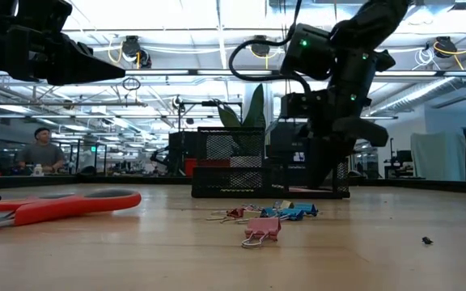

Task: Pick and place office supplies into organizer
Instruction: Put the pink sticky notes into the desk organizer, then put the yellow pencil into the desk organizer

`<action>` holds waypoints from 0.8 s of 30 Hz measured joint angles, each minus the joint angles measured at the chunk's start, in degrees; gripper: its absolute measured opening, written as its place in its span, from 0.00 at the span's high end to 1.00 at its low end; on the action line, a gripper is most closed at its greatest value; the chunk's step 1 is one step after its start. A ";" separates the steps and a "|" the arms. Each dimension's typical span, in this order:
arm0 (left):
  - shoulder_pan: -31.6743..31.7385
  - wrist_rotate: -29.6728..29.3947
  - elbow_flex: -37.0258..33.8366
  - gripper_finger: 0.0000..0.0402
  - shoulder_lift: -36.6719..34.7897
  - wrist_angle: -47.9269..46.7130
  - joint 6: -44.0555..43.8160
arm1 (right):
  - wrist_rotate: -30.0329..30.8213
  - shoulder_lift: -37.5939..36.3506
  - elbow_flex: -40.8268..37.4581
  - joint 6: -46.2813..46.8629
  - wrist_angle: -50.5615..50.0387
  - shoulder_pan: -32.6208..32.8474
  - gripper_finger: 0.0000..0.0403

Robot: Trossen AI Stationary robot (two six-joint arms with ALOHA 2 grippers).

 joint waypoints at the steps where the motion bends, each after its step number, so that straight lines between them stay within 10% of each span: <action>1: 0.00 0.00 0.00 0.96 0.00 0.00 0.00 | 0.02 0.00 0.00 0.03 0.07 -0.01 1.00; 24: 0.00 0.09 0.00 0.96 0.00 0.02 -0.32 | 7.55 -4.02 6.44 -0.37 -0.10 4.59 1.00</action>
